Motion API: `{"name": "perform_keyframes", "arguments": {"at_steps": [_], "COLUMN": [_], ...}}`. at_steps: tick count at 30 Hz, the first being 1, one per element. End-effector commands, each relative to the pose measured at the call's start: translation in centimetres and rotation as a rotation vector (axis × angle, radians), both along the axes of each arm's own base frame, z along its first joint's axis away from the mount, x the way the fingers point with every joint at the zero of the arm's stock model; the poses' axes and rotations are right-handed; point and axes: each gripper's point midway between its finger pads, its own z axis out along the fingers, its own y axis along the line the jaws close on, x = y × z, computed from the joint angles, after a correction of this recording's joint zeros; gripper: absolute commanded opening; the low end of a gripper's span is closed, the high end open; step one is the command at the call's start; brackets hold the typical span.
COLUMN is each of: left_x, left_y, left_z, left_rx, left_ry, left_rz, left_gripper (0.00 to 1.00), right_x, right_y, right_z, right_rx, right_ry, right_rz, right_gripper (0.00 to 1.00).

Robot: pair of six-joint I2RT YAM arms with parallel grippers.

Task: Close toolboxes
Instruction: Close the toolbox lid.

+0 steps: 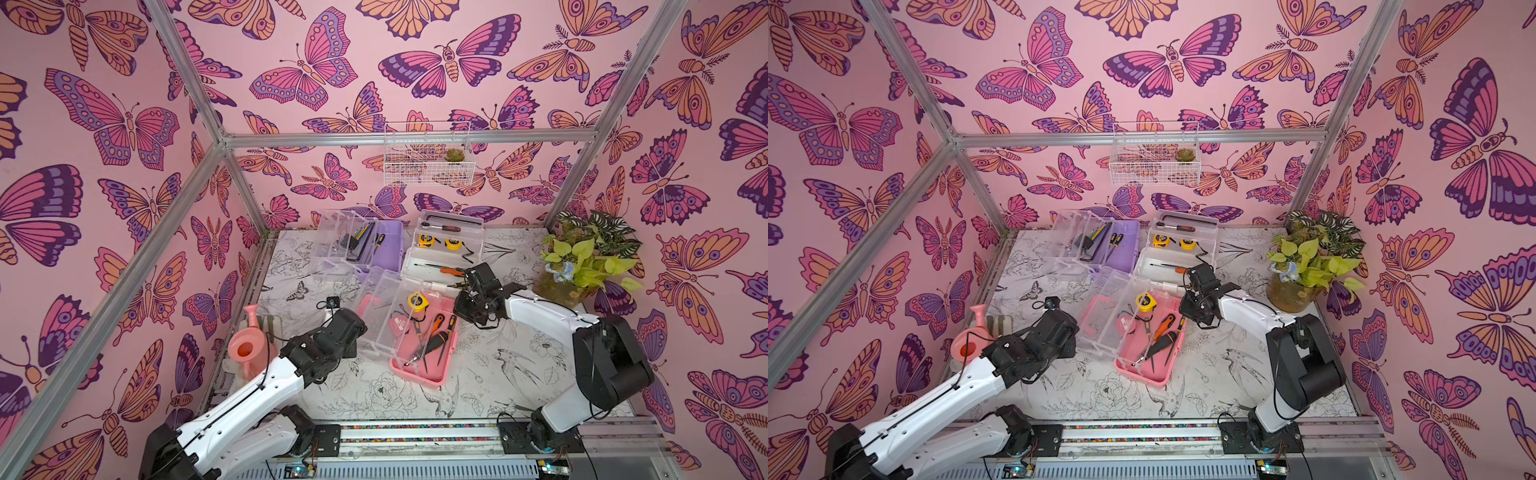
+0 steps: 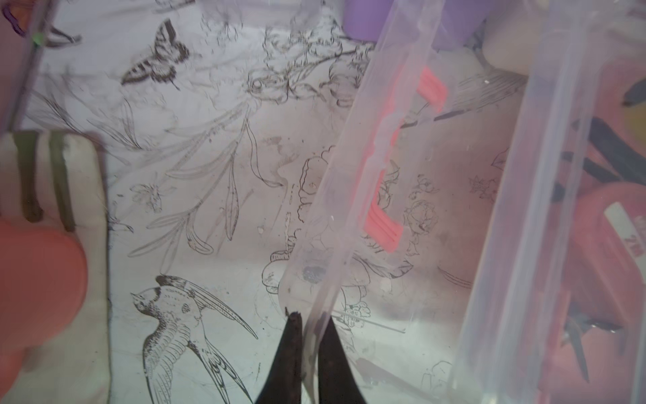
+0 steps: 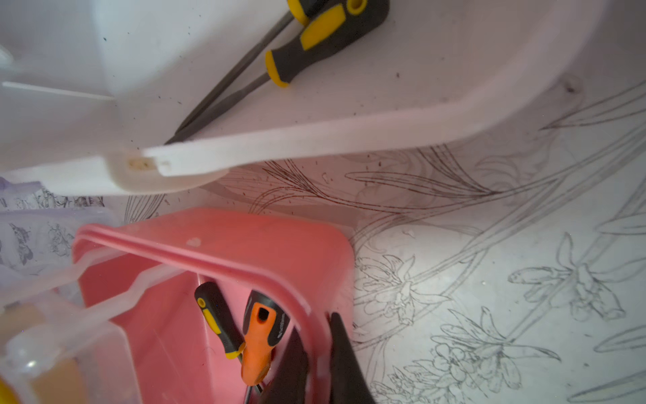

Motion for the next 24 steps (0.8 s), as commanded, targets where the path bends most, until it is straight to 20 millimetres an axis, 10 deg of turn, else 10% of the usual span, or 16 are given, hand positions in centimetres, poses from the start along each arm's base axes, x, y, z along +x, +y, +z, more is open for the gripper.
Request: {"name": "perform_keyframes", "arguments": {"at_steps": [1,24], "left_x": [0.5,-0.9], "left_y": [-2.4,-5.6], "left_z": [3.0,3.7], "left_rx": [0.015,0.176], "left_ry": [-0.109,-0.278], "left_rz": [-0.132,-0.272], "left_gripper": [0.00,0.00], "right_x": [1.1,3.8], "right_y": [4.8,11.6], "right_z": [1.4,2.9], "right_rx": [0.153,0.366], "right_ry": [-0.039,-0.127], "right_rz": [0.060,0.151], "right_gripper": [0.00,0.00]}}
